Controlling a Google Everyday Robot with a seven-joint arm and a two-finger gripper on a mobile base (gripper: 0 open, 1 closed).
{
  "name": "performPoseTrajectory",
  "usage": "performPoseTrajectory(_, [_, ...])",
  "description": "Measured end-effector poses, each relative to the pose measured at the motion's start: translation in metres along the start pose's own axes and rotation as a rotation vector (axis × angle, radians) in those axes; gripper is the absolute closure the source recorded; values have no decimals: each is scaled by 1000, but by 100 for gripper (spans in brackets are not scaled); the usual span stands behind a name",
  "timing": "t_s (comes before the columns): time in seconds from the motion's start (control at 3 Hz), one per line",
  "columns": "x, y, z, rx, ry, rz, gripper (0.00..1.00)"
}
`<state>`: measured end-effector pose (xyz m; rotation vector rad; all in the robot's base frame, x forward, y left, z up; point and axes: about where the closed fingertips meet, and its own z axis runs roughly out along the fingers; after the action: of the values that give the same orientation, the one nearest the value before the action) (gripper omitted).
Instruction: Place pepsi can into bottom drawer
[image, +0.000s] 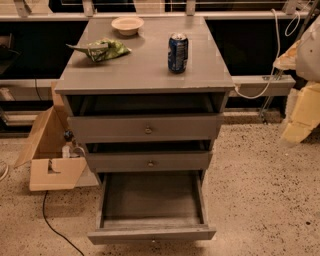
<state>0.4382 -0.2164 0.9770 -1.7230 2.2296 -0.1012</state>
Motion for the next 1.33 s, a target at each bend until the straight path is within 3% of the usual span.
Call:
performPoseTrajectory(0.33, [0, 0, 0, 2, -1, 0, 0])
performPoseTrajectory(1.0, [-16, -50, 27, 21, -120, 96, 0])
performPoseTrajectory(1.33, [-29, -85, 58, 33, -216, 186, 0])
